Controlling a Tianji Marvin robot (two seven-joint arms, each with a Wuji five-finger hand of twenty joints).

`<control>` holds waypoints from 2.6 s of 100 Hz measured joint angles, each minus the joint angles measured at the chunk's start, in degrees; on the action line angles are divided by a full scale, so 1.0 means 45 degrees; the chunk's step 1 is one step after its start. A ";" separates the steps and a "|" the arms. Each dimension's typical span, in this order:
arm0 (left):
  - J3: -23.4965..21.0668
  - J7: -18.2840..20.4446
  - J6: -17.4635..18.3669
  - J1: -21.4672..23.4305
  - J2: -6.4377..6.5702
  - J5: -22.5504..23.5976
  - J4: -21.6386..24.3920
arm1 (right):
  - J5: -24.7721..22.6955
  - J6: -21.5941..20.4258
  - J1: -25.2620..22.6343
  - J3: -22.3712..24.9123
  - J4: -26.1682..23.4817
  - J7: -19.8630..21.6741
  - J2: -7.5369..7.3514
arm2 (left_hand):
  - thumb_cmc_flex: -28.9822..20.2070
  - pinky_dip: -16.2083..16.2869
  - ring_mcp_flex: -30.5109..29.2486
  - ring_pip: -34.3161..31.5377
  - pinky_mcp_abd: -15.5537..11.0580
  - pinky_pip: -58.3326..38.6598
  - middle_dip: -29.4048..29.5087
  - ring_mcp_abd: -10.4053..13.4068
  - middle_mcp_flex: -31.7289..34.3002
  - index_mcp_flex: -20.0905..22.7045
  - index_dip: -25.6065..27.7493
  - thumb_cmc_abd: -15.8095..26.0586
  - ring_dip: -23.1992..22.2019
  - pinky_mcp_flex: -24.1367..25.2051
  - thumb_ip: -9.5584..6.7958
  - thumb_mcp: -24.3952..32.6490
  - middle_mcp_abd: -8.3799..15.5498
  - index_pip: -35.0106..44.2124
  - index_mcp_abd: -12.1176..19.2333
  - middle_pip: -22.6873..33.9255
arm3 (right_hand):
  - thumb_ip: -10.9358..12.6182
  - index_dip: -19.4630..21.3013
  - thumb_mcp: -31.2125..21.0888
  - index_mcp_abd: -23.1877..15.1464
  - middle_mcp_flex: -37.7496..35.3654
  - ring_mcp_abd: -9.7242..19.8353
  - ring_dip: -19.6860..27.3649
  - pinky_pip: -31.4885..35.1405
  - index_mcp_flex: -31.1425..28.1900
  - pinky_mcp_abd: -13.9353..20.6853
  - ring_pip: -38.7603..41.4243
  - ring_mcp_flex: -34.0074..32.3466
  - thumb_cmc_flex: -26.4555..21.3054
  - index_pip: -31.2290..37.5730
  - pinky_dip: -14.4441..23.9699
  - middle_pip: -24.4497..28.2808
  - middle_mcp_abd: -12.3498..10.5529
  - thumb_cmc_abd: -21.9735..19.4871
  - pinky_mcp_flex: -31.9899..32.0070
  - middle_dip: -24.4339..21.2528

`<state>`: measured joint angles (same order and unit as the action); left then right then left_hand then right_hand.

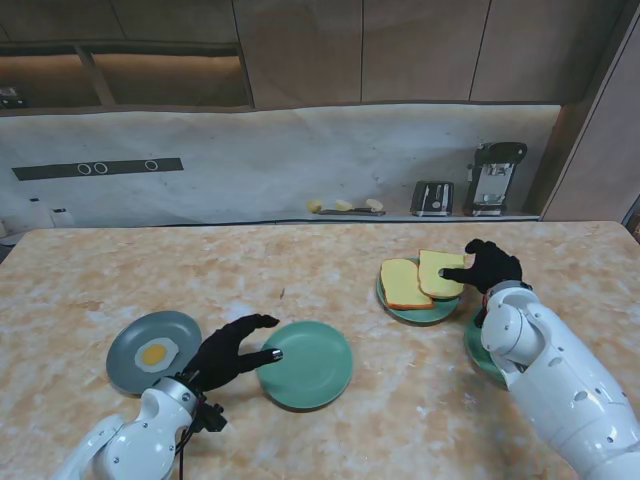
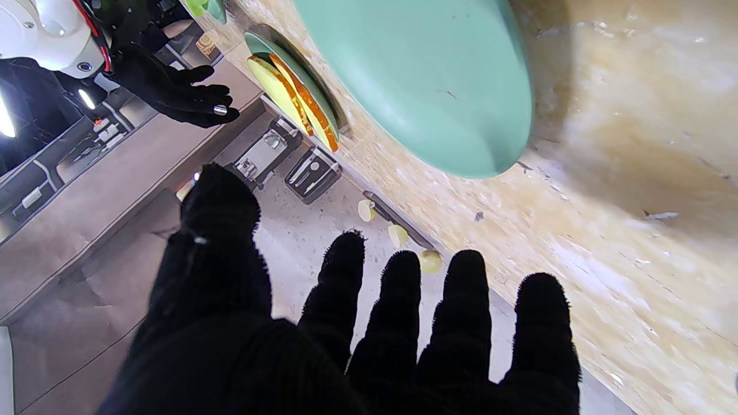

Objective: Prepare sandwich (Bread, lettuce, and egg)

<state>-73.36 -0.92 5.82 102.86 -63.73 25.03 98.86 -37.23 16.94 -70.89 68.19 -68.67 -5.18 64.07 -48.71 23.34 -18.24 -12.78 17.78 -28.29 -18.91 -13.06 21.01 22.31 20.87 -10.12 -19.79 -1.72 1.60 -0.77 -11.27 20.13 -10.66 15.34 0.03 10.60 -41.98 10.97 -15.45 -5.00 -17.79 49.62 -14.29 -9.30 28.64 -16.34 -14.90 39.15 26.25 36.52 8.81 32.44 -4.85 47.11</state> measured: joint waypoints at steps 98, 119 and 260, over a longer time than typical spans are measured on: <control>-0.0104 0.0222 -0.0261 -0.0186 0.0021 0.0057 -0.0126 | 0.3540 0.2498 0.4758 -0.3188 0.6644 -0.1574 0.1795 | 0.0000 0.0000 0.0000 0.0000 0.0016 0.0000 0.0000 0.0000 0.0000 0.0000 0.0000 0.0002 0.0000 0.0000 0.0000 0.0000 0.0000 0.0000 0.0006 0.0000 | -0.0333 0.0234 -0.0665 0.1283 -0.2445 -0.1743 -0.0944 0.2906 -0.2806 -0.0295 0.2013 -0.1549 0.1663 -0.0079 -0.0733 0.0491 0.1612 0.0575 -0.1436 -0.0001; -0.0155 0.0281 -0.0320 -0.0176 0.0030 0.0092 -0.0126 | 0.3978 0.2479 0.5405 -0.3604 0.8015 -0.1917 0.2253 | 0.0000 0.0000 0.0000 0.0000 0.0017 0.0000 -0.0001 0.0000 0.0000 0.0002 -0.0001 0.0002 0.0000 0.0000 0.0000 0.0000 0.0000 0.0000 0.0011 0.0000 | -0.0335 0.0309 -0.0665 0.1325 -0.2445 -0.1838 -0.0951 0.2976 -0.2795 -0.0295 0.2153 -0.1549 0.1643 0.0010 -0.0757 0.0496 0.1687 0.0610 -0.1458 -0.0001; -0.0294 0.0115 -0.0424 -0.0211 0.0025 0.0238 -0.0338 | 0.4780 0.2672 0.6879 -0.5066 1.0828 -0.1960 0.3623 | -0.0019 0.0000 0.0000 0.0000 0.0021 0.0016 -0.0006 0.0000 0.0001 0.0648 0.0106 0.0006 -0.0001 0.0035 0.0000 0.0000 0.0000 0.0068 0.0130 0.0000 | -0.0488 0.2311 0.1254 0.0883 -0.6179 -0.2480 -0.2324 0.5565 -0.5151 -0.1229 0.5121 -0.4890 -0.2010 0.1831 -0.0303 0.2201 0.1919 0.0803 -0.4427 -0.0001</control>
<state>-74.68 -0.41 3.91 101.91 -63.62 26.11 97.34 -15.72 28.96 -39.94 45.39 -19.94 -14.00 80.37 -48.80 23.34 -18.23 -12.78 17.87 -28.22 -18.93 -13.06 21.02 25.23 21.35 -10.10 -19.80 -1.56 1.60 -0.77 -11.27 20.44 -10.07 15.34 -2.17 21.01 -36.33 14.94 -43.25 -16.16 -28.25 74.67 -37.47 -14.83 51.68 -38.34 -23.94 47.39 24.89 46.43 17.45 36.05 -24.77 47.11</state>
